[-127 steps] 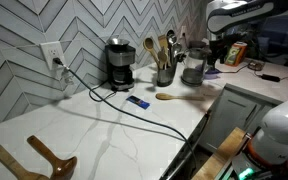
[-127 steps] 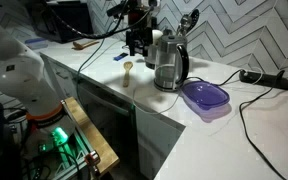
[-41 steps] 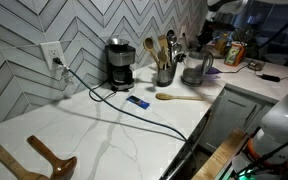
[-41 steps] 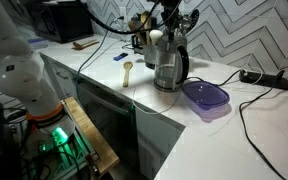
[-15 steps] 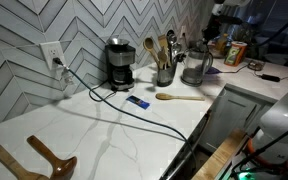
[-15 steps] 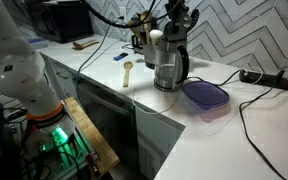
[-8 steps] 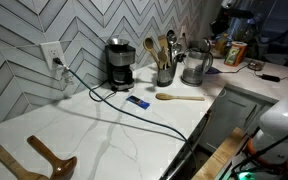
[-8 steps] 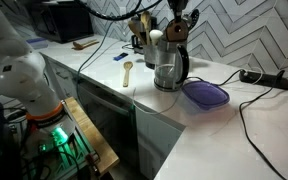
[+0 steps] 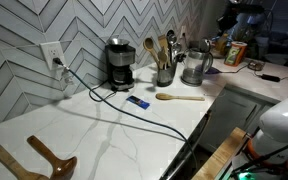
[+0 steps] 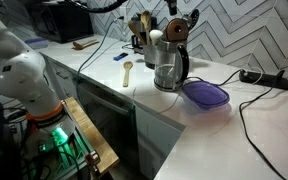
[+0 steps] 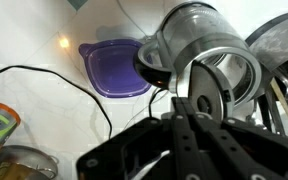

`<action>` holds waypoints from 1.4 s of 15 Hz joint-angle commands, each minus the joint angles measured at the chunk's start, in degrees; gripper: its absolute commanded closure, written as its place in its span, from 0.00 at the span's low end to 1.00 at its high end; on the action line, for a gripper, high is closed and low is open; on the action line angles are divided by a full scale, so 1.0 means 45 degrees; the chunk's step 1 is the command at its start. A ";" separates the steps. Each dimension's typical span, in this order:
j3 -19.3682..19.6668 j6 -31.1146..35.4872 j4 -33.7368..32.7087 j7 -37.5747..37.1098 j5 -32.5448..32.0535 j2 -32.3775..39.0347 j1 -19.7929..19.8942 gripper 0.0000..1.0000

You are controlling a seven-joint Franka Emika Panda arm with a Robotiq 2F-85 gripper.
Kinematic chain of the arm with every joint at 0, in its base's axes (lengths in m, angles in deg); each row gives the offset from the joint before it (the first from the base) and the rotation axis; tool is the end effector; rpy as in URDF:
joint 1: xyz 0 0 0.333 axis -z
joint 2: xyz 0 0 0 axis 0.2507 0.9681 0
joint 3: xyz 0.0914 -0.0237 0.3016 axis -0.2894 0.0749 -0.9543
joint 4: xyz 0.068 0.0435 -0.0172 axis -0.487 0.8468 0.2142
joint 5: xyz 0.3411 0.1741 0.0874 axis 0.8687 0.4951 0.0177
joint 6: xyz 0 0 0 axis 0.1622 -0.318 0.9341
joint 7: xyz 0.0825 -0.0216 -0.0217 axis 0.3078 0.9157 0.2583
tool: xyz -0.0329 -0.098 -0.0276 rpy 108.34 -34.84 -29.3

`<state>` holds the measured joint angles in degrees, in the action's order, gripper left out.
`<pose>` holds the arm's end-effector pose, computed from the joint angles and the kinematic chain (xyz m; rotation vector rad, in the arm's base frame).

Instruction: Open the kettle lid

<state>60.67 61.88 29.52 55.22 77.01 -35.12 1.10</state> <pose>0.4025 -0.2686 0.6696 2.9535 -0.6748 0.4176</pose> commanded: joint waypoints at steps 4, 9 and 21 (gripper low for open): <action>-0.0765 0.0035 0.1845 0.0417 -0.0271 -0.2547 -0.0631 0.58; -0.1351 -0.0031 0.2885 0.0376 -0.0719 -0.3768 -0.0846 0.22; -0.1353 -0.0059 0.4004 0.0700 -0.1109 -0.4869 -0.1090 0.00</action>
